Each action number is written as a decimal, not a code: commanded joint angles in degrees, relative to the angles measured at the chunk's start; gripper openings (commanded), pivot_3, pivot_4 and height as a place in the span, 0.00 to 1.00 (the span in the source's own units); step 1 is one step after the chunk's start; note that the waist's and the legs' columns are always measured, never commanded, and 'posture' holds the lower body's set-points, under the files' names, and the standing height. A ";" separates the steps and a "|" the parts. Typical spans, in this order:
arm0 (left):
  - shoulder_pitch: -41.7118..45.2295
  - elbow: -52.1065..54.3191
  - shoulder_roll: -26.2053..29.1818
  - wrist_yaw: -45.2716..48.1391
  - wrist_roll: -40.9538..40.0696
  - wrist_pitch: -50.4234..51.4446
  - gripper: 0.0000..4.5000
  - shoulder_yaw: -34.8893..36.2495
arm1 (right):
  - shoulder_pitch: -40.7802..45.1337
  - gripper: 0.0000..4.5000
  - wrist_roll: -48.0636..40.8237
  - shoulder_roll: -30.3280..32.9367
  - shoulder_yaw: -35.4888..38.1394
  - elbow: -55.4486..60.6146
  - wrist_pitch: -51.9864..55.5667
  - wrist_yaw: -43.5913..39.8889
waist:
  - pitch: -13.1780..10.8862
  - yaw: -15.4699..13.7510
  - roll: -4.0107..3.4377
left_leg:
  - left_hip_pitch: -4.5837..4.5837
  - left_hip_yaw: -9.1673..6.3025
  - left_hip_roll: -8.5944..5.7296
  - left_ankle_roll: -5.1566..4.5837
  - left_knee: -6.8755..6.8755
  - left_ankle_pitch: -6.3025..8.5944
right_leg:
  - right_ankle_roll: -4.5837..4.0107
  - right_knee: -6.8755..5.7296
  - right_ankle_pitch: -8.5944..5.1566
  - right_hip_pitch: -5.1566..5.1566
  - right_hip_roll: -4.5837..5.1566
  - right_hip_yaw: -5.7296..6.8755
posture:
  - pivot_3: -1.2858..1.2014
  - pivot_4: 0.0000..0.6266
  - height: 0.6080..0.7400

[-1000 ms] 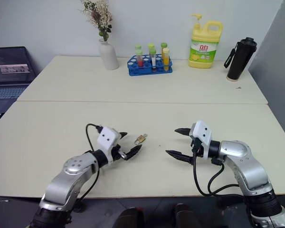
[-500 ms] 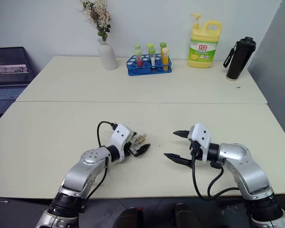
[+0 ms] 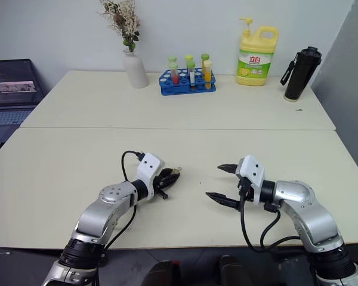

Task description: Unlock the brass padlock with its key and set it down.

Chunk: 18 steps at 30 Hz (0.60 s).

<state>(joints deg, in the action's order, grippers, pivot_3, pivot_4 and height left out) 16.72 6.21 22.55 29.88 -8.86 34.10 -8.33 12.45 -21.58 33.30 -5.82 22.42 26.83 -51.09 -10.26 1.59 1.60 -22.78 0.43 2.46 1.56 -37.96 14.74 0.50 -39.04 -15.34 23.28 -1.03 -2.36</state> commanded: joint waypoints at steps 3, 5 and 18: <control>-2.42 1.26 1.34 3.16 -1.05 1.36 0.21 -0.71 | 1.00 1.00 -1.27 -0.19 0.42 3.07 0.38 0.93 | 0.00 0.03 0.00 | 0.01 0.01 0.00 0.00 0.01 0.00 | 0.00 0.00 0.00 0.00 0.00 -0.01 | 0.52 0.24 1.00; -3.64 3.57 1.70 5.83 -2.56 -1.23 0.21 -0.52 | 0.87 1.00 -1.62 -0.16 0.84 3.18 0.73 1.22 | 0.01 0.07 -0.01 | 0.01 0.01 0.01 0.00 0.01 0.00 | 0.00 0.00 0.00 0.00 0.00 -0.01 | 0.52 0.24 1.00; 0.57 7.01 10.30 24.24 2.87 -37.18 0.21 -4.38 | -1.83 1.00 -9.74 3.60 9.45 6.62 9.07 3.31 | -0.01 -0.20 0.00 | -0.02 0.05 -0.01 0.00 0.01 0.00 | 0.00 0.06 0.00 0.00 0.02 -0.02 | 0.52 0.24 1.00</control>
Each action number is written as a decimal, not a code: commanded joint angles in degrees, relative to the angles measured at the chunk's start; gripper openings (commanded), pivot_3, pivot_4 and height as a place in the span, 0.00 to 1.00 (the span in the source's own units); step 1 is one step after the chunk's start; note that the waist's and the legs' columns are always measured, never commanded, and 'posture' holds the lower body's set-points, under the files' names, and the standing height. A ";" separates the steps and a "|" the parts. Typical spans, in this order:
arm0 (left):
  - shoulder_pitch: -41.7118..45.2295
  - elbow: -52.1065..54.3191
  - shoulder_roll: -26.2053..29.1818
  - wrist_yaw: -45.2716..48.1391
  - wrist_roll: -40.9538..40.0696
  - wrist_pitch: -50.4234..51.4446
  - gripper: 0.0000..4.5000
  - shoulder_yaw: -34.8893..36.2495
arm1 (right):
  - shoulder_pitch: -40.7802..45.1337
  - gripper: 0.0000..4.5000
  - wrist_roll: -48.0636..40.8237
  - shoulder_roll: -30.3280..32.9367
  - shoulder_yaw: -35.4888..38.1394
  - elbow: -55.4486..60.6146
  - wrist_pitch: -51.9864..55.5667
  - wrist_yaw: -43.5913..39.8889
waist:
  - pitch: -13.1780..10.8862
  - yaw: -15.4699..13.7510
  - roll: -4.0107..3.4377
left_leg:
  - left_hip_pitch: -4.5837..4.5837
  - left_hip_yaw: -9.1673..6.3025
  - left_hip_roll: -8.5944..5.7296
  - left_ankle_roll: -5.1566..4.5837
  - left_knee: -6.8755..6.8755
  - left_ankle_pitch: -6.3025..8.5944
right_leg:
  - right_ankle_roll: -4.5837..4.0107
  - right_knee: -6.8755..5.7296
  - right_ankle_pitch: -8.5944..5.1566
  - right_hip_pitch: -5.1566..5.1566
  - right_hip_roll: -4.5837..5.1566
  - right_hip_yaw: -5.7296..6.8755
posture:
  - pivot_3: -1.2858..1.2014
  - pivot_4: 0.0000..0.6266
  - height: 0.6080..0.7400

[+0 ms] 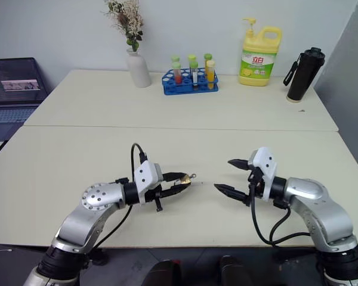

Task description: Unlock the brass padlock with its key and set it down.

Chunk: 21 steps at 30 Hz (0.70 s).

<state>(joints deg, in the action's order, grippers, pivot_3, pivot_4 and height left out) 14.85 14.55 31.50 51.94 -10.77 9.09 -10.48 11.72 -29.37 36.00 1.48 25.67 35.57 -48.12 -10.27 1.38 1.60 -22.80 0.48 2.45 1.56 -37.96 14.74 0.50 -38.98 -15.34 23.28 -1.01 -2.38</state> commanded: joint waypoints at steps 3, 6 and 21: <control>5.36 -6.22 2.50 2.25 10.67 -27.30 0.21 -3.85 | -2.23 1.00 -3.66 1.16 2.33 5.68 1.76 0.83 | 0.00 0.00 -0.01 | -0.01 0.00 0.01 0.00 0.03 0.00 | 0.00 0.02 0.00 0.00 -0.02 0.00 | 0.52 0.24 1.00; 7.45 -10.87 2.86 1.51 13.47 -38.08 0.21 -4.27 | -2.82 1.00 -6.10 0.79 2.73 7.44 3.85 1.63 | 0.00 0.15 0.00 | -0.01 0.02 0.03 0.00 0.03 0.00 | 0.00 0.01 0.00 0.01 -0.02 -0.02 | 0.52 0.24 1.00; 13.74 -24.51 3.28 -16.05 29.46 -70.57 0.21 -3.54 | 3.98 1.00 -19.97 -3.14 2.53 3.97 14.34 6.36 | 0.00 0.17 0.00 | -0.04 0.08 0.04 -0.01 0.01 0.00 | 0.03 0.00 0.02 0.01 0.00 0.02 | 0.52 0.24 1.00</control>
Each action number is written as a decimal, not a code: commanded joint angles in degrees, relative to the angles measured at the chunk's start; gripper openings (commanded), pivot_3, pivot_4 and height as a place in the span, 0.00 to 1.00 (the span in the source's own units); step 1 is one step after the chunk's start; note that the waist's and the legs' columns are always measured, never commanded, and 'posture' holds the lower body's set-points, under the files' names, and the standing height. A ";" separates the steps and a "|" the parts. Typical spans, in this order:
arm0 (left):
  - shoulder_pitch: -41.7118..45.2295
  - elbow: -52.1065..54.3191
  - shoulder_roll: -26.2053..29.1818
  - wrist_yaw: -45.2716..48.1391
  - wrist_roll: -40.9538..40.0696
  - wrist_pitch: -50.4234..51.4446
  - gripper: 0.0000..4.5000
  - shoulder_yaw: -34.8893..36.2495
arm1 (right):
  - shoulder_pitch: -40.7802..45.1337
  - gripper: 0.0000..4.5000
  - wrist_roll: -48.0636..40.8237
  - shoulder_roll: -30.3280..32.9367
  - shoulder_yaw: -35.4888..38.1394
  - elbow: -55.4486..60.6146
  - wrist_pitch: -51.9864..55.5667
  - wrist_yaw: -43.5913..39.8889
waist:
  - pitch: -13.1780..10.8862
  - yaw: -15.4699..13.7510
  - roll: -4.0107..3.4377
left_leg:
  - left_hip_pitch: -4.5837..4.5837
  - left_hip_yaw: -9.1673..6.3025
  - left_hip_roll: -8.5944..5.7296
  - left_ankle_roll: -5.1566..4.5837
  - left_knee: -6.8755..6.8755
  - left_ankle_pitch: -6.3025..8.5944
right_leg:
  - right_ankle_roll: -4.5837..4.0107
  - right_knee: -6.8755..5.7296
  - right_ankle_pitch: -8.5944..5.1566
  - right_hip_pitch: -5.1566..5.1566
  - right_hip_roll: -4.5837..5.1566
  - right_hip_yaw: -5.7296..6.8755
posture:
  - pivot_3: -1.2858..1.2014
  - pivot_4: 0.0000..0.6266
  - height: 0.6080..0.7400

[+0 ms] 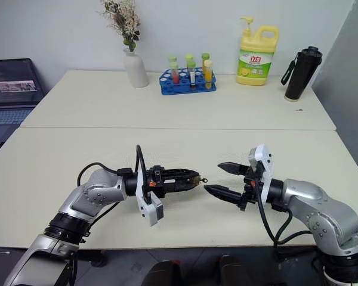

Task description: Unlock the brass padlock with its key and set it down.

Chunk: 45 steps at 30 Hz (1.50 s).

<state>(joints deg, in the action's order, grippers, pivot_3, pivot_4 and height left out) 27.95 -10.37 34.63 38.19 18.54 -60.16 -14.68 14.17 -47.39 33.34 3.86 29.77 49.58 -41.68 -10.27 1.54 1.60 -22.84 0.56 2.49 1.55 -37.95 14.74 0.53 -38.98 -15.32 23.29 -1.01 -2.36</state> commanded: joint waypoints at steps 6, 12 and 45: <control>-0.31 1.79 0.07 -5.09 1.68 -0.52 0.21 1.02 | 3.58 1.00 -3.58 -0.68 -1.47 -3.01 1.79 -1.73 | 0.00 0.01 0.00 | 0.00 0.00 0.00 0.00 0.00 0.00 | 0.01 0.00 0.00 0.00 0.00 0.00 | 0.52 0.24 1.00; -1.04 2.91 0.57 -6.65 2.74 -0.13 0.21 0.75 | 4.59 1.00 -4.75 -0.76 -2.12 -4.11 2.69 -2.43 | 0.00 0.00 0.00 | 0.00 0.00 0.03 0.00 0.01 0.00 | 0.01 -0.01 0.01 0.00 0.00 0.02 | 0.52 0.24 1.00; -2.63 5.30 1.52 -10.77 5.84 -0.84 0.21 0.66 | 11.17 0.00 -18.35 -0.54 0.15 -10.76 17.39 -2.01 | 0.00 0.01 0.00 | 0.00 -0.02 0.04 0.00 0.00 0.00 | 0.00 -0.02 0.01 0.00 0.00 0.02 | 0.52 0.24 1.00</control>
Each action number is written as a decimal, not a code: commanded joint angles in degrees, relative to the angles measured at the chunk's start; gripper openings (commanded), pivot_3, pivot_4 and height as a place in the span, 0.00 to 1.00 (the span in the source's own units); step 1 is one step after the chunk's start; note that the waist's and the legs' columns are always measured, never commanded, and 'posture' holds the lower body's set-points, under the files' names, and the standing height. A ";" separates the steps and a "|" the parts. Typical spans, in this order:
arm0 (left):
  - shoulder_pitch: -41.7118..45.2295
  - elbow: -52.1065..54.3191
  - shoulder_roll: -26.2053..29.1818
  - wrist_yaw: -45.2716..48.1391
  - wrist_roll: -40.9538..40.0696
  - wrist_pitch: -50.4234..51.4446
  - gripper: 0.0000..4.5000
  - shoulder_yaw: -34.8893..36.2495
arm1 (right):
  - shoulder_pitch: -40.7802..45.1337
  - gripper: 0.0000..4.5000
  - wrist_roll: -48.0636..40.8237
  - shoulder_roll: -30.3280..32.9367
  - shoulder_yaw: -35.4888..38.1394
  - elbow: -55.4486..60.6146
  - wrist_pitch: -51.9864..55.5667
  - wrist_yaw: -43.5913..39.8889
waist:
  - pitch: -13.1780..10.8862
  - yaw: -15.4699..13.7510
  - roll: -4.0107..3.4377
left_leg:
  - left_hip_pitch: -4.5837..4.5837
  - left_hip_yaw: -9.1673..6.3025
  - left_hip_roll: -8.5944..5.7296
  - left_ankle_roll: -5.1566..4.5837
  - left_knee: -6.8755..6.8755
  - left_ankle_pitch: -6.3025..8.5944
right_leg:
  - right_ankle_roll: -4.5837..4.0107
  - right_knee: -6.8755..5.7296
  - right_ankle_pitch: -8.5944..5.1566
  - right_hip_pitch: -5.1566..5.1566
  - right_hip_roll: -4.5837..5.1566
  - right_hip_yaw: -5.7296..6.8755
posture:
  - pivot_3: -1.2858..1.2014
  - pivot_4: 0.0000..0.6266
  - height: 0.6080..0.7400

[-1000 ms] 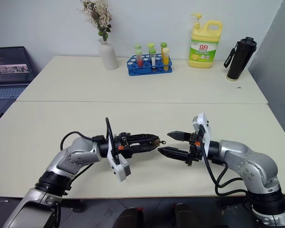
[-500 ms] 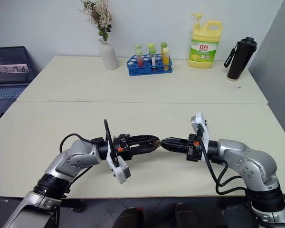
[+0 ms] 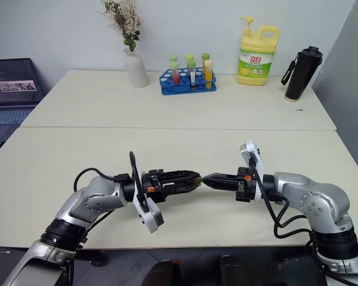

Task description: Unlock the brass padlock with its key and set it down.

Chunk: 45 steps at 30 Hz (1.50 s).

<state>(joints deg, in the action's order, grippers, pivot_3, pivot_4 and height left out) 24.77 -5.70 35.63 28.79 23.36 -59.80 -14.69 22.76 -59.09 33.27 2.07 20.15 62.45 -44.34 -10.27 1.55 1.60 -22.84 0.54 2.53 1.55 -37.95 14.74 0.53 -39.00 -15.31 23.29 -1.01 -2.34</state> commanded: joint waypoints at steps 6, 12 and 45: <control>0.89 -1.42 1.69 -3.19 2.92 -4.32 0.21 0.57 | 6.32 0.00 -18.53 -2.28 3.96 -9.19 16.68 8.62 | 0.00 0.01 0.00 | -0.01 0.02 0.02 0.00 0.01 0.00 | -0.07 0.00 0.04 0.00 0.02 -0.01 | 0.52 0.24 1.00; 0.65 -0.88 2.33 -4.81 5.29 -5.10 0.21 1.06 | 9.26 0.00 -23.79 -2.80 4.27 -14.40 22.43 15.07 | 0.00 0.03 0.00 | -0.03 0.02 0.01 -0.01 0.01 0.00 | -0.05 0.00 0.03 0.00 0.04 -0.01 | 0.52 0.24 1.00; 0.24 -0.12 1.68 -6.96 5.81 -1.40 0.21 -0.09 | -0.39 0.79 6.60 -3.53 -6.17 3.53 -6.73 3.53 | 0.00 0.11 -0.01 | -0.05 0.01 0.00 -0.01 0.02 0.00 | 0.01 0.01 0.00 0.06 0.05 0.00 | 0.52 0.24 1.00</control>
<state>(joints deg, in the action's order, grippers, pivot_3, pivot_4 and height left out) 24.34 -7.07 37.77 22.70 29.77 -61.40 -14.85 22.35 -51.67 30.23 -5.61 22.67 55.69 -41.16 -10.27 1.66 1.59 -22.89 0.54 2.53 1.54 -37.93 14.74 0.55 -38.99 -15.31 23.36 -0.95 -2.34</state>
